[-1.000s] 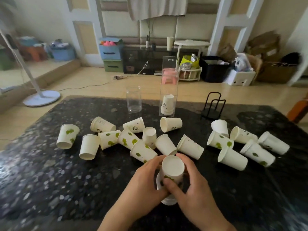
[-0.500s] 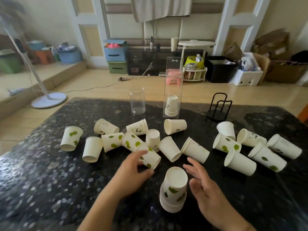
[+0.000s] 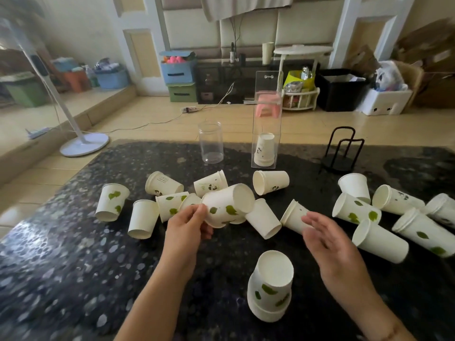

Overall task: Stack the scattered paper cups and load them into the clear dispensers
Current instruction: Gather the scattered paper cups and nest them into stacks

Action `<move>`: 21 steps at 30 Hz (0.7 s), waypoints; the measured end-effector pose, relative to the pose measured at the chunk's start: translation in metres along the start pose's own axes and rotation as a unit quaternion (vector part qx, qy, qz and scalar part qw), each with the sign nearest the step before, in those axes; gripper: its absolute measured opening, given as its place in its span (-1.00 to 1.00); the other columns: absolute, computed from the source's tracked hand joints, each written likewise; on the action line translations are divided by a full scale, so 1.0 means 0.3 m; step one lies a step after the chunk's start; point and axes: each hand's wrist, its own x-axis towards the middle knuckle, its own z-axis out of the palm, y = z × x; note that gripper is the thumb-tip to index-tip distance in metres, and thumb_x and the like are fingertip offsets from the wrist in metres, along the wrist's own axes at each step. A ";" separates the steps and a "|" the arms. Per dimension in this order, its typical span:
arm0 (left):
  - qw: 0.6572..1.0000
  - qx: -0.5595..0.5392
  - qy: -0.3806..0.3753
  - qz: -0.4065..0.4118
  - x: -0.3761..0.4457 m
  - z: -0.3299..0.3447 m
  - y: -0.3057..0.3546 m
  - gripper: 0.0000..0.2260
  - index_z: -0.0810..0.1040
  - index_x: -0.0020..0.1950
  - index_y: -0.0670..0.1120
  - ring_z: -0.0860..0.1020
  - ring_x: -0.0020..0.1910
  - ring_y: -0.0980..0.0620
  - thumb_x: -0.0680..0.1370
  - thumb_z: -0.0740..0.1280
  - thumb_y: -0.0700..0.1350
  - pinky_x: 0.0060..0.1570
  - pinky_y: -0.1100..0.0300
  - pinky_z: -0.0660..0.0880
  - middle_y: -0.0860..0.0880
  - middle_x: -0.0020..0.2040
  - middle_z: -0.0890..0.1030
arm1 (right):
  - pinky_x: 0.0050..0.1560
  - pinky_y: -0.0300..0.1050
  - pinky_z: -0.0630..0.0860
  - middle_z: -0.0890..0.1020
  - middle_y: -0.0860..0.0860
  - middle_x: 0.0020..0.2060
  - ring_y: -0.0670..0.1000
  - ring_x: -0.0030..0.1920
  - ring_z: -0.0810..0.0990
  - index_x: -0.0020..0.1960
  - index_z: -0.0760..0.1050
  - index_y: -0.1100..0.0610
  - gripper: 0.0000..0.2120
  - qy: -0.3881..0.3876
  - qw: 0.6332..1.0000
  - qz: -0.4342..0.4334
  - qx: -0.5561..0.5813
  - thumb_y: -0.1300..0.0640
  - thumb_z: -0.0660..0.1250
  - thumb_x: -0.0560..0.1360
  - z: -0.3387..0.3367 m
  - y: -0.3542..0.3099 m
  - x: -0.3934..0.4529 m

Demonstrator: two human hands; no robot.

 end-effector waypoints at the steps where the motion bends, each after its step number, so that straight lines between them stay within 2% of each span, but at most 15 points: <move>1: 0.998 -0.054 -0.031 -0.013 -0.035 0.004 0.023 -0.79 0.66 -0.01 -0.14 0.48 -0.31 0.03 0.65 0.26 -0.10 -0.21 0.13 0.46 -0.11 -0.28 0.57 | 0.35 -0.05 0.40 0.50 -0.29 0.27 -0.29 0.28 0.43 0.33 0.38 -0.23 -0.43 -0.024 1.000 -0.012 -0.011 -0.26 0.34 0.33 -0.003 -0.023 0.002; 4: 0.987 -0.078 -0.138 0.004 -0.147 0.031 0.071 -0.79 0.67 -0.12 -0.14 0.49 -0.34 0.02 0.61 0.30 -0.09 -0.24 0.12 0.46 -0.14 -0.29 0.57 | 0.26 -0.27 0.38 0.42 -0.42 0.30 -0.38 0.31 0.36 0.35 0.29 -0.36 -0.30 -0.087 0.993 -0.083 -0.013 -0.19 0.46 0.26 0.011 -0.098 -0.021; 7: 0.973 -0.014 -0.231 0.029 -0.227 0.057 0.117 -0.78 0.66 -0.22 -0.08 0.52 -0.40 0.07 0.55 0.33 -0.04 -0.34 0.23 0.48 -0.11 -0.34 0.60 | 0.10 -0.32 0.52 0.56 -0.33 0.17 -0.24 0.21 0.53 0.20 0.40 -0.39 -0.41 -0.076 0.985 -0.145 0.061 -0.04 0.50 0.25 0.023 -0.142 -0.071; 8: 0.970 0.044 -0.230 0.059 -0.236 0.058 0.121 -0.76 0.65 -0.25 -0.04 0.51 -0.42 0.11 0.57 0.32 -0.02 -0.37 0.28 0.47 -0.08 -0.37 0.60 | 0.07 -0.34 0.53 0.58 -0.31 0.14 -0.22 0.18 0.56 0.16 0.43 -0.39 -0.44 -0.064 0.984 -0.152 0.073 -0.03 0.51 0.24 0.017 -0.144 -0.085; 10: 0.961 0.150 -0.171 0.158 -0.237 0.054 0.110 -0.73 0.63 -0.27 0.01 0.48 -0.45 0.12 0.59 0.31 0.01 -0.40 0.30 0.44 -0.05 -0.41 0.58 | 0.09 -0.33 0.53 0.57 -0.32 0.13 -0.22 0.18 0.56 0.19 0.43 -0.30 -0.42 -0.055 0.986 -0.141 0.064 -0.08 0.51 0.21 -0.004 -0.137 -0.110; 12: 0.955 0.135 -0.106 0.240 -0.241 0.056 0.086 -0.77 0.63 -0.18 0.01 0.55 -0.35 0.02 0.60 0.29 0.06 -0.32 0.23 0.50 -0.05 -0.30 0.63 | 0.14 -0.39 0.48 0.55 -0.37 0.13 -0.28 0.19 0.52 0.21 0.41 -0.25 -0.42 -0.066 0.989 -0.131 0.012 -0.12 0.52 0.23 -0.015 -0.124 -0.131; 13: 0.955 0.103 -0.105 0.258 -0.249 0.061 0.074 -0.77 0.63 -0.11 -0.01 0.58 -0.25 -0.01 0.58 0.28 0.10 -0.24 0.20 0.52 -0.04 -0.22 0.65 | 0.12 -0.45 0.43 0.54 -0.40 0.12 -0.32 0.18 0.50 0.19 0.41 -0.25 -0.44 -0.073 0.989 -0.130 -0.017 -0.13 0.53 0.25 -0.008 -0.118 -0.139; 16: 0.953 0.041 -0.177 0.243 -0.276 0.095 0.026 -0.67 0.62 0.04 -0.02 0.61 -0.11 -0.04 0.52 0.22 0.17 -0.12 0.10 0.56 -0.05 -0.10 0.65 | 0.01 -0.53 0.38 0.56 -0.39 0.06 -0.38 0.11 0.50 0.13 0.43 -0.27 -0.51 -0.091 0.985 -0.114 -0.087 -0.09 0.56 0.30 0.042 -0.075 -0.150; 18: 0.950 0.089 -0.202 0.220 -0.293 0.121 -0.026 -0.74 0.61 0.02 0.11 0.62 -0.06 0.04 0.48 0.26 0.21 -0.10 0.12 0.55 0.03 -0.06 0.64 | -0.02 -0.51 0.40 0.56 -0.36 0.05 -0.38 0.11 0.49 0.12 0.39 -0.34 -0.51 -0.121 0.982 -0.087 -0.119 -0.04 0.55 0.33 0.077 -0.021 -0.152; 21: 0.938 0.188 -0.169 0.236 -0.297 0.142 -0.097 -0.88 0.55 -0.03 0.22 0.57 0.07 0.15 0.47 0.29 0.15 0.05 0.10 0.54 0.19 0.00 0.60 | 0.04 -0.57 0.38 0.52 -0.40 0.10 -0.46 0.15 0.43 0.12 0.30 -0.45 -0.45 -0.137 0.981 -0.048 -0.127 -0.01 0.52 0.36 0.091 0.043 -0.149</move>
